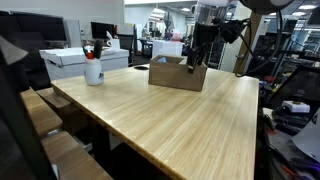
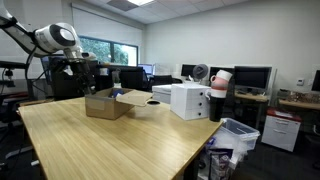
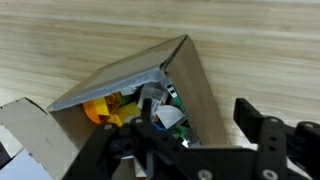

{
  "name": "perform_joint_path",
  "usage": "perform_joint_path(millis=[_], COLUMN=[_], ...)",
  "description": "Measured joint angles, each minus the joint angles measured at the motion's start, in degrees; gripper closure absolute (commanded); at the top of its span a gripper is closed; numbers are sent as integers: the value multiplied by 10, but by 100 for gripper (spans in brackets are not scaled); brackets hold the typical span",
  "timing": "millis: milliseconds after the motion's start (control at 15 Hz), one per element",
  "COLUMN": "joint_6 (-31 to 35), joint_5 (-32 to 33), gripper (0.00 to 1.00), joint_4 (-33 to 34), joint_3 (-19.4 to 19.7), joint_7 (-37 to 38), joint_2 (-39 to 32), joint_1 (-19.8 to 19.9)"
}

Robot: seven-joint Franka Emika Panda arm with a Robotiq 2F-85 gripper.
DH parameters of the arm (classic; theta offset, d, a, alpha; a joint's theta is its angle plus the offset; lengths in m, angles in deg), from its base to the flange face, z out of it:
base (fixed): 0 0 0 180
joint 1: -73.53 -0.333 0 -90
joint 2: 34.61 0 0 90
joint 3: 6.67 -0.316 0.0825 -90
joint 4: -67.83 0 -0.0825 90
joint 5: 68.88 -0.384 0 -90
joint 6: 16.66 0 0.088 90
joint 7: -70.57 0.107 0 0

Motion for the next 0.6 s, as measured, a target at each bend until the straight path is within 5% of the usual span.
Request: perform_joint_path(millis=[467, 600], joint_6=[-34, -64], joint_5=[112, 149], gripper=[89, 94], joint_4=[0, 0], joint_3=[-9, -13], joint_7=[132, 183], joint_2=[-5, -5], joint_1=[-1, -6])
